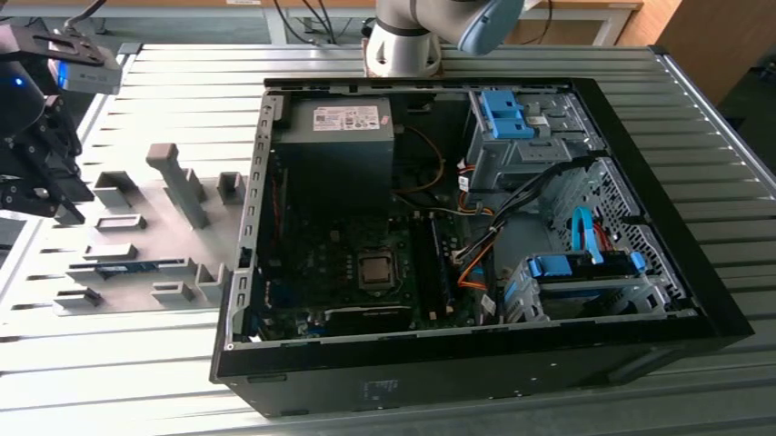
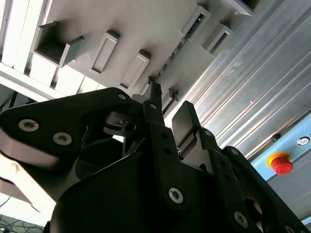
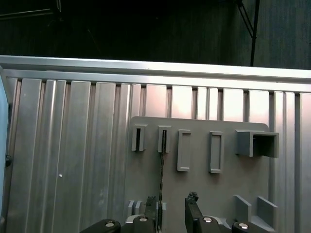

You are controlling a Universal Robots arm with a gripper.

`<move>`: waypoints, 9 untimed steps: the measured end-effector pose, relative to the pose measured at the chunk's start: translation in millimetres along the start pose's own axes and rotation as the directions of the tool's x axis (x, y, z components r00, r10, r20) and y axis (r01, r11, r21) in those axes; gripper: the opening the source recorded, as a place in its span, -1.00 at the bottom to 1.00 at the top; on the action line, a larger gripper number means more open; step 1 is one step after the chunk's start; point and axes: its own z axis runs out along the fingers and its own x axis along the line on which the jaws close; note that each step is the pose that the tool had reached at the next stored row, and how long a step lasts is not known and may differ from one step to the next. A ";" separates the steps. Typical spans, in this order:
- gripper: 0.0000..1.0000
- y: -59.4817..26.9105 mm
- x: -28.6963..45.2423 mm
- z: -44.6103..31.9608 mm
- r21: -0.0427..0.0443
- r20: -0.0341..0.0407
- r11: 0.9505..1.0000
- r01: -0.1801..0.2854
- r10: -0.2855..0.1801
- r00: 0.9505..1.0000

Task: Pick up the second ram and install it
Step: 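Pick up the second ram and move it above second insertion slot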

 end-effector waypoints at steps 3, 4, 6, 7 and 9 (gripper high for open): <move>-0.26 0.0 0.0 0.2 0.000 0.000 1.000 0.000 0.000 1.000; -0.26 0.0 0.0 0.4 0.000 0.000 1.000 0.000 0.000 1.000; -0.26 -0.1 0.0 1.4 0.000 0.000 1.000 0.000 0.000 1.000; -0.26 -0.1 0.0 2.0 0.000 0.000 1.000 0.000 0.000 1.000; -0.26 -0.1 0.0 3.3 0.000 0.000 1.000 0.000 0.000 1.000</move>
